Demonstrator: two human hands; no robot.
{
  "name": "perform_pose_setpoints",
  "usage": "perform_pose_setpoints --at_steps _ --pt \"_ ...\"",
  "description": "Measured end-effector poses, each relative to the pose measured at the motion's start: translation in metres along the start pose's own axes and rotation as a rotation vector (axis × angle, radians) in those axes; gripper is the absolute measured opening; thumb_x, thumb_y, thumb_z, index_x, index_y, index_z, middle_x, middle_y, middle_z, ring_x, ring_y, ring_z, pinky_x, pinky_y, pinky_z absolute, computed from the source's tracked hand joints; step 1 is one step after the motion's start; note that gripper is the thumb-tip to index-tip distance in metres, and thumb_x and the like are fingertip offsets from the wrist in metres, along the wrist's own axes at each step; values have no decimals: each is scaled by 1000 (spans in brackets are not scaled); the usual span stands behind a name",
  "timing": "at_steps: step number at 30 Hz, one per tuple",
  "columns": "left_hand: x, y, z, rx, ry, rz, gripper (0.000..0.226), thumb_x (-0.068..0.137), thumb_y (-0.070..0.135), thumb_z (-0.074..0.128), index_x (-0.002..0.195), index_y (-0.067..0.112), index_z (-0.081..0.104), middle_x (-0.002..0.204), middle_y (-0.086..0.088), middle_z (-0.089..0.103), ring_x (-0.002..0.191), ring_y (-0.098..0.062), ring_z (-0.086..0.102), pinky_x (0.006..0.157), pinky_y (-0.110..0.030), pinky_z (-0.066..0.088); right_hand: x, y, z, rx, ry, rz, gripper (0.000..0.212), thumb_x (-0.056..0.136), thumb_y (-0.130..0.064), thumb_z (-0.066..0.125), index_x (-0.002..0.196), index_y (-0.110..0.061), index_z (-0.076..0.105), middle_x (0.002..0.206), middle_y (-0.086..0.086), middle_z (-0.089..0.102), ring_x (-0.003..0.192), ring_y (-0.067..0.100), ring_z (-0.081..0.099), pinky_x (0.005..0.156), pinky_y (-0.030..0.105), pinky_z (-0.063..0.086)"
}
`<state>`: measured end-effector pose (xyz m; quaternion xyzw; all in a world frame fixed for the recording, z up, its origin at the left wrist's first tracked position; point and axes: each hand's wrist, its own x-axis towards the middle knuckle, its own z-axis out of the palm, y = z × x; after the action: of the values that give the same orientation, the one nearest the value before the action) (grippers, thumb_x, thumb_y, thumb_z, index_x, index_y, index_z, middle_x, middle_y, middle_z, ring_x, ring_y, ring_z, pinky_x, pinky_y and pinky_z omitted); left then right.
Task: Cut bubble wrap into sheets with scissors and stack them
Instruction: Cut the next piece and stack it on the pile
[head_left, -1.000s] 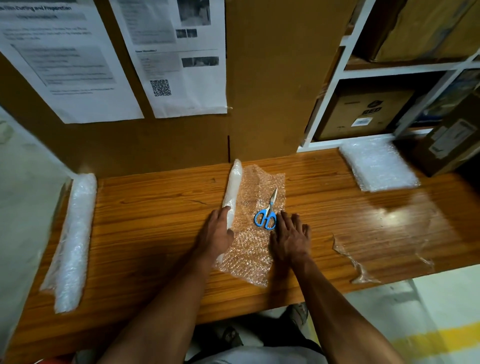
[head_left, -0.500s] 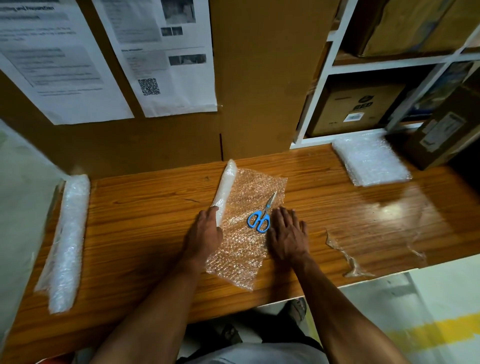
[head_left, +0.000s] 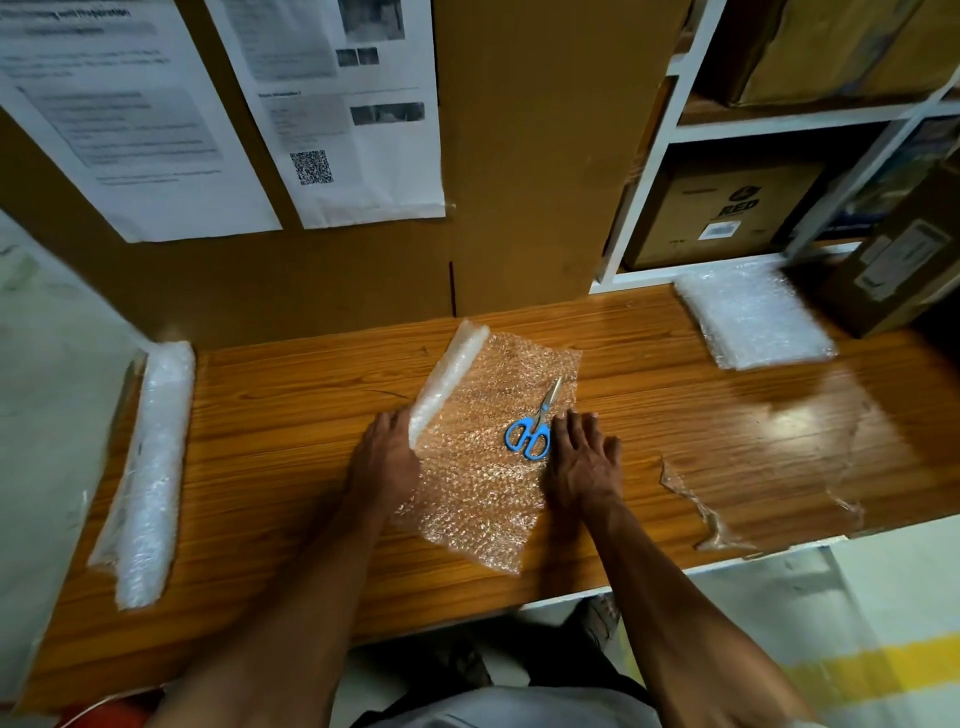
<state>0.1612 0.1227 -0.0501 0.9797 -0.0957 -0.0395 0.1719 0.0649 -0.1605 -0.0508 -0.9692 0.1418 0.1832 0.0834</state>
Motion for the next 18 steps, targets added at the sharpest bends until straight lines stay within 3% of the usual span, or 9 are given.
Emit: perform_pose_setpoints --at_steps 3,5,8,10,13,18 --pt "1 -7 -6 -4 50 -81 70 89 13 69 152 21 40 139 -8 54 112 -26 58 78 -35 52 -1 -3 -9 16 25 47 71 111 -33 30 167 -19 -11 174 5 -19 158 31 -23 127 62 -2" --pt "-3 -5 -5 -29 55 -60 63 95 32 65 152 21 41 139 -7 52 106 -23 59 72 -32 51 -3 -8 -6 70 87 28 73 108 -37 30 168 -18 -7 176 5 -10 161 29 -15 128 59 2" --pt "-9 -3 -2 -26 -7 34 79 86 53 70 154 33 35 145 2 41 109 -18 54 72 -37 59 -7 -16 9 81 103 -53 83 97 -44 26 168 -14 -5 177 5 -4 162 26 -9 129 59 7" --pt "-13 -6 2 17 -53 85 85 84 34 75 156 38 30 153 4 36 119 -19 53 76 -36 59 -7 -18 17 81 94 -52 82 100 -41 30 167 -13 -7 176 5 -5 162 26 -9 129 61 5" --pt "-11 -17 1 36 -5 25 88 80 5 74 155 28 36 148 -1 47 114 -20 57 75 -33 59 1 -15 17 86 77 -26 82 103 -38 34 167 -15 -11 176 2 -9 161 27 -15 128 61 1" --pt "-4 -28 -7 109 120 -83 81 72 12 83 145 19 49 133 -9 56 110 -27 57 83 -41 57 8 -10 11 64 49 -1 77 108 -36 34 167 -14 -11 176 2 -9 160 27 -18 129 59 1"
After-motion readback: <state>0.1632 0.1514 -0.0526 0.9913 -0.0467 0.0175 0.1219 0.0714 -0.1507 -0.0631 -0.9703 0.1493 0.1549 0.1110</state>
